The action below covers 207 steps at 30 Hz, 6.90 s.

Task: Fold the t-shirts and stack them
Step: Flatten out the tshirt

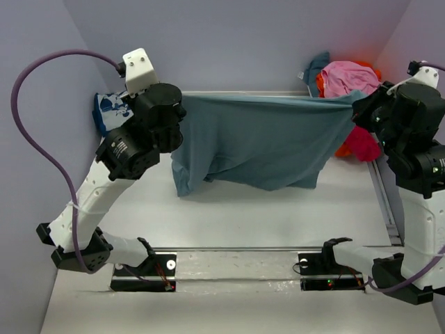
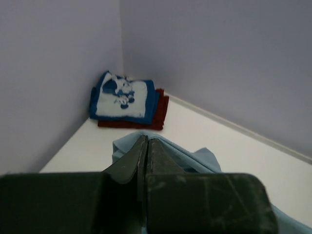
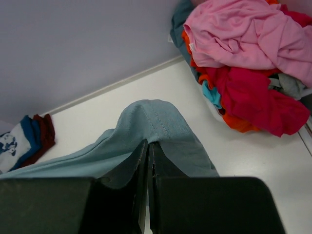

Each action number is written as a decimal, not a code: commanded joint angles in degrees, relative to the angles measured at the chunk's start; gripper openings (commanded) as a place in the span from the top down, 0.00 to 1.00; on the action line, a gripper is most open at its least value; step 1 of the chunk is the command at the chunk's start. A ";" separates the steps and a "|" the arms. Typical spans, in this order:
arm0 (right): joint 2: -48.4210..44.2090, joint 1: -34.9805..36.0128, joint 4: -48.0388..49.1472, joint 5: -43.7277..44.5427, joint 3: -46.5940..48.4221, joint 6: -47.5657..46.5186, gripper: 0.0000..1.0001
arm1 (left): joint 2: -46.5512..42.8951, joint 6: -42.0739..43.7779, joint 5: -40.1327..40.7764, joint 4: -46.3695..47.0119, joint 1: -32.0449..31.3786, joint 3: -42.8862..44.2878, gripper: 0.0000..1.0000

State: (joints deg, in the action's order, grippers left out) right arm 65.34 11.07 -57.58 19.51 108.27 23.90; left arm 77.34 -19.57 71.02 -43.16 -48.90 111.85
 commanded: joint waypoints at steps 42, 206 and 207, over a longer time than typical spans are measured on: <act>35.45 -0.70 4.06 -1.05 21.89 -0.96 0.93 | 21.61 6.84 -19.67 19.78 24.45 3.90 0.94; 60.50 6.43 -1.20 -13.00 -0.45 2.20 0.82 | 46.76 -1.87 -51.77 2.64 25.88 -1.47 0.12; 61.65 6.42 -2.09 -13.00 4.36 1.94 0.82 | 47.54 -1.79 -51.86 2.20 26.49 -0.42 0.12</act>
State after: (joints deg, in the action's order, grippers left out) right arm 124.57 17.98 -55.96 6.31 100.40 26.74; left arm 125.78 -21.12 20.21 -39.33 -23.77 106.43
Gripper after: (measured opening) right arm 0.183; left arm 0.880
